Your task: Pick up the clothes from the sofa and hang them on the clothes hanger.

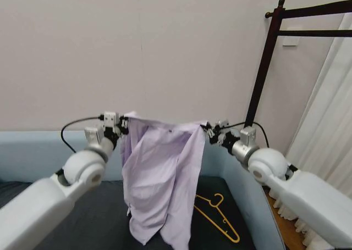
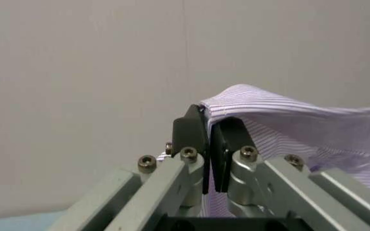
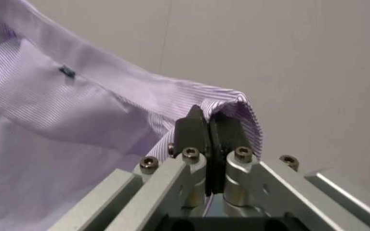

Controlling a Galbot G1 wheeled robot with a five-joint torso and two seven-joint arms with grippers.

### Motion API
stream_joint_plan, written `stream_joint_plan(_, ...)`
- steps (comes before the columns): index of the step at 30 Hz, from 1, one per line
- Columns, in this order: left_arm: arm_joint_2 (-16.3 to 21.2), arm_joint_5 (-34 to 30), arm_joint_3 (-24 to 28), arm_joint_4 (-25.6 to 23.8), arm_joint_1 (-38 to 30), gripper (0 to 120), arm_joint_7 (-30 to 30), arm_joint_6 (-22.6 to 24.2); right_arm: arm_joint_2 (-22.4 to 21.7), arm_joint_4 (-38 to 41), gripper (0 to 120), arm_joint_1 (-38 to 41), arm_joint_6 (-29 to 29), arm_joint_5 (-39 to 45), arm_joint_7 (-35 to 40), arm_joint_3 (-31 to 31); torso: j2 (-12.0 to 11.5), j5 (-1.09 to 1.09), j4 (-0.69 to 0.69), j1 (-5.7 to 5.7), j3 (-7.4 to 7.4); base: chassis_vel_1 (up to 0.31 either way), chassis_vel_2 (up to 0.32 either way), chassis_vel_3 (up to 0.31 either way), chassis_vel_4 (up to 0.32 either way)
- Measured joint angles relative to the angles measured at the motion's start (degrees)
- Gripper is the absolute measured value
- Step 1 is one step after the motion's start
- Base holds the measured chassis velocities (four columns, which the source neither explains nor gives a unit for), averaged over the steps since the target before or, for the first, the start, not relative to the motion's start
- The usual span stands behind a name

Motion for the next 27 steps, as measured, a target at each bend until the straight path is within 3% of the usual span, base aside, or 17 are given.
stream_joint_plan(6,-2.2,0.1,5.8,5.2,-7.6,1,-3.7,2.5,2.5,-5.3,0,8.4,1.2,-1.4,1.8,-4.0,0.0,-0.01,0.01,0.0,0.01,0.0,0.0,0.0,0.0)
stream_joint_plan(11,-2.5,0.4,6.8,4.8,-8.4,1,-4.9,3.2,2.6,-5.8,0,10.5,1.6,-0.2,3.1,-4.8,0.0,-0.02,0.02,0.01,0.01,0.0,0.0,0.0,0.0)
stream_joint_plan(15,1.8,-1.6,1.9,-3.7,-4.1,1,-6.6,4.4,-1.3,2.0,0,8.1,0.4,2.7,4.4,-3.1,0.0,-0.01,-0.01,0.0,-0.01,0.0,0.0,0.0,0.0)
stream_joint_plan(16,1.8,-1.6,1.9,-3.7,-4.1,1,-6.6,4.4,-1.3,2.0,0,8.1,0.4,2.7,4.4,-3.1,0.0,-0.01,-0.01,0.0,-0.01,0.0,0.0,0.0,0.0)
stream_joint_plan(19,7.5,-3.0,-5.1,-11.8,3.3,1,-8.2,5.8,-4.2,10.7,0,5.6,-2.2,6.1,6.7,-0.9,0.0,-0.02,-0.02,-0.01,-0.03,0.0,0.0,0.0,0.0)
stream_joint_plan(20,7.5,-3.0,-5.1,-11.8,3.3,1,-8.2,5.8,-4.2,10.7,0,5.6,-2.2,6.1,6.7,-0.9,0.0,-0.02,-0.02,-0.01,-0.03,0.0,0.0,0.0,0.0)
stream_joint_plan(23,13.8,-5.2,-13.5,-20.1,13.2,1,-8.9,5.8,-6.0,17.0,0,4.7,-4.0,10.4,9.4,0.9,0.0,-0.05,0.04,-0.02,-0.03,0.0,0.0,0.0,0.0)
stream_joint_plan(24,13.8,-5.2,-13.5,-20.1,13.2,1,-8.9,5.8,-6.0,17.0,0,4.7,-4.0,10.4,9.4,0.9,0.0,-0.05,0.04,-0.02,-0.03,0.0,0.0,0.0,0.0)
stream_joint_plan(27,19.2,-7.7,-18.2,-27.0,17.9,1,-10.0,5.3,-7.6,20.5,0,4.2,-4.5,11.9,10.2,2.2,0.0,-0.02,0.03,-0.03,-0.03,0.0,0.0,0.0,0.0)
